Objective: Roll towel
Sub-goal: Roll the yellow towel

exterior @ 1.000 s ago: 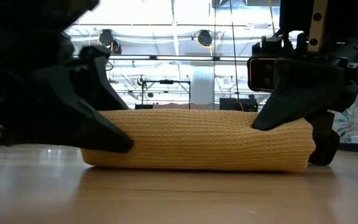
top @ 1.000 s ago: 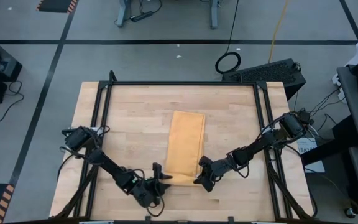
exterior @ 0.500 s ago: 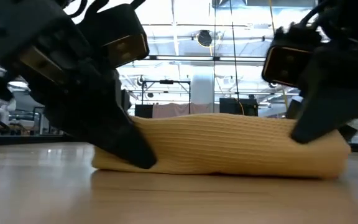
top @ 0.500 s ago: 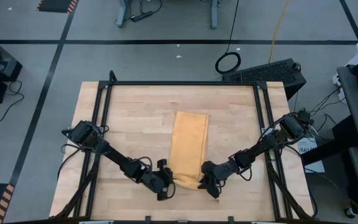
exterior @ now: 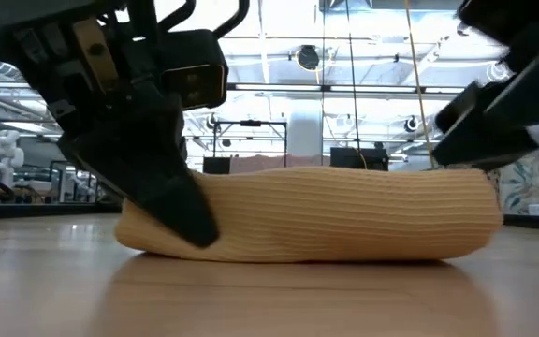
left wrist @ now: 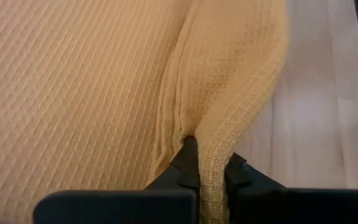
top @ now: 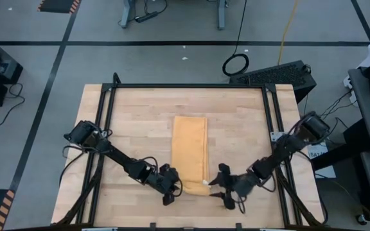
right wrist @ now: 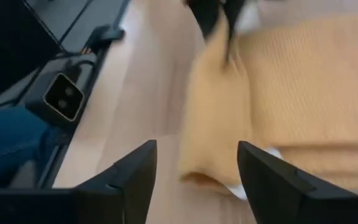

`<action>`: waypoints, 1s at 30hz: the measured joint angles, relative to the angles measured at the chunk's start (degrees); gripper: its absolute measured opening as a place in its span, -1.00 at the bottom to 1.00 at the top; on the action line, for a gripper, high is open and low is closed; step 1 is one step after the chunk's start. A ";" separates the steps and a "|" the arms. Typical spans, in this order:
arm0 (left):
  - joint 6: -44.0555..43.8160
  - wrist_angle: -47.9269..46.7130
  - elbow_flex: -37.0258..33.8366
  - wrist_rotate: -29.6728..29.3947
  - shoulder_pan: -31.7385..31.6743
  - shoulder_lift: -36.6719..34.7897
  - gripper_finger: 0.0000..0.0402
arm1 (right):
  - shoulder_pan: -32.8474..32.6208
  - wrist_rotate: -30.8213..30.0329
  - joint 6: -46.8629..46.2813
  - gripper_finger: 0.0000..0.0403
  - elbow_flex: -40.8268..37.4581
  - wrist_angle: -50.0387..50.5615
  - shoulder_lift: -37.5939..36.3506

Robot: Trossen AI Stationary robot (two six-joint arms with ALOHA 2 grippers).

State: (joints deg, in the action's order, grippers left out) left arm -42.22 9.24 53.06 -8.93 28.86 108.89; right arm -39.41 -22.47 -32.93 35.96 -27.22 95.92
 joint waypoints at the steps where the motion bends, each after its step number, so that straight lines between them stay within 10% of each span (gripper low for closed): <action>1: -0.84 -0.39 0.02 0.00 -0.02 -0.03 -0.92 | -1.10 -1.71 1.92 0.07 0.06 -1.87 1.05; 14: -5.53 -1.04 0.04 0.02 -0.41 -0.10 -0.93 | -6.08 -9.08 31.57 0.12 2.22 -19.71 14.71; 30: -5.53 -1.03 0.06 3.21 -2.75 -0.10 -0.93 | -4.63 -19.85 37.68 0.12 7.81 -17.93 21.20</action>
State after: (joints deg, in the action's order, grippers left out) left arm -47.75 8.21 53.12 -5.72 26.11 108.79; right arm -44.04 -42.31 4.75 43.77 -45.16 117.12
